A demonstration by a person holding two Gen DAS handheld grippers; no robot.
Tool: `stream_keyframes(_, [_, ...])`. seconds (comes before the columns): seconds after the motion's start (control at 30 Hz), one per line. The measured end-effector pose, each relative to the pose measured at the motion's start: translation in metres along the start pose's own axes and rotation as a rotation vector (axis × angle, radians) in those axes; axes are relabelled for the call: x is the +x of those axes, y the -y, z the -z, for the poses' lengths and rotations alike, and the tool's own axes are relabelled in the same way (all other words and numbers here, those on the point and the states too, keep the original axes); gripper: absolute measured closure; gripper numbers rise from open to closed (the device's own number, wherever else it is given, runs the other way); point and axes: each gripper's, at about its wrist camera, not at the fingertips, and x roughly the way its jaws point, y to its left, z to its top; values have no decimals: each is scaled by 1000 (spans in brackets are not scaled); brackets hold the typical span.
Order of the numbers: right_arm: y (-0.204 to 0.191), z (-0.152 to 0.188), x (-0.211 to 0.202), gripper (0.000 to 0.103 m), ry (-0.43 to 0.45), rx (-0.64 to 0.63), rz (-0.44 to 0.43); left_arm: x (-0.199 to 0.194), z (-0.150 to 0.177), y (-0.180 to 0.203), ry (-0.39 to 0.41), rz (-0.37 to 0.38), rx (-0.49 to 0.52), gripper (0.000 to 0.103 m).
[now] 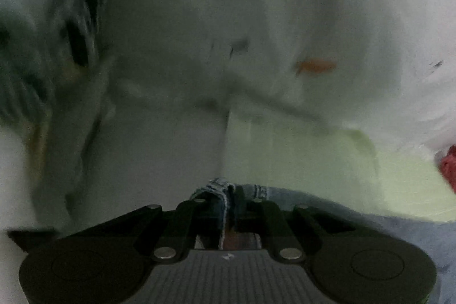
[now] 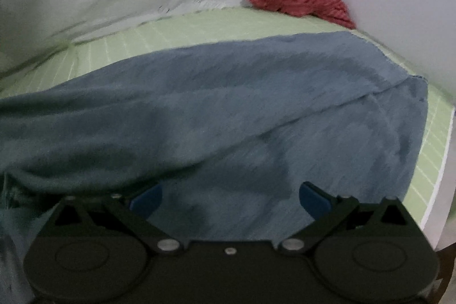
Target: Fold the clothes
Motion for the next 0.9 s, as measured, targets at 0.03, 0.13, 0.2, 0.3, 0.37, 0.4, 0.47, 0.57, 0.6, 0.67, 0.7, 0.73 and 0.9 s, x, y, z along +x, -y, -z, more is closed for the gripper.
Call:
stream_keyframes(0.03, [-2, 1, 0, 0, -4, -8, 1, 6, 2, -1, -26, -2, -10, 81])
stream_keyframes(0.13, [-7, 2, 1, 0, -12, -26, -3, -11, 10, 2, -21, 13, -31, 41])
stream_keyframes(0.2, [-9, 3, 2, 0, -14, -26, -16, -35, 20, 0, 10, -7, -61, 27])
stream_keyframes(0.3, [-12, 4, 3, 0, -18, -27, -36, -63, 36, -2, 1, -9, -86, 26])
stream_keyframes(0.37, [-14, 4, 3, 0, -20, -27, -49, -80, 47, -9, -26, -21, -107, 24])
stream_keyframes(0.4, [-15, 4, 4, 0, -21, -27, -55, -87, 56, -13, -48, -31, -116, 22])
stream_keyframes(0.47, [-17, 5, 4, 0, -23, -28, -68, -97, 73, -23, -99, -44, -138, 21])
stream_keyframes(0.57, [-20, 6, 5, 0, -26, -28, -88, -107, 102, -36, -200, -25, -209, 21])
stream_keyframes(0.6, [-21, 6, 5, 0, -27, -28, -94, -111, 113, -38, -227, -8, -234, 21])
stream_keyframes(0.67, [-23, 7, 6, 0, -29, -29, -107, -119, 134, -40, -266, 32, -278, 20])
stream_keyframes(0.7, [-22, 8, 4, 0, -29, -34, -115, -120, 143, -38, -278, 49, -294, 19])
stream_keyframes(0.73, [-21, 9, 3, 0, -29, -39, -123, -120, 151, -34, -287, 64, -309, 18])
stream_keyframes(0.9, [-16, 16, -3, 0, -29, -66, -163, -117, 179, -10, -293, 61, -336, 25])
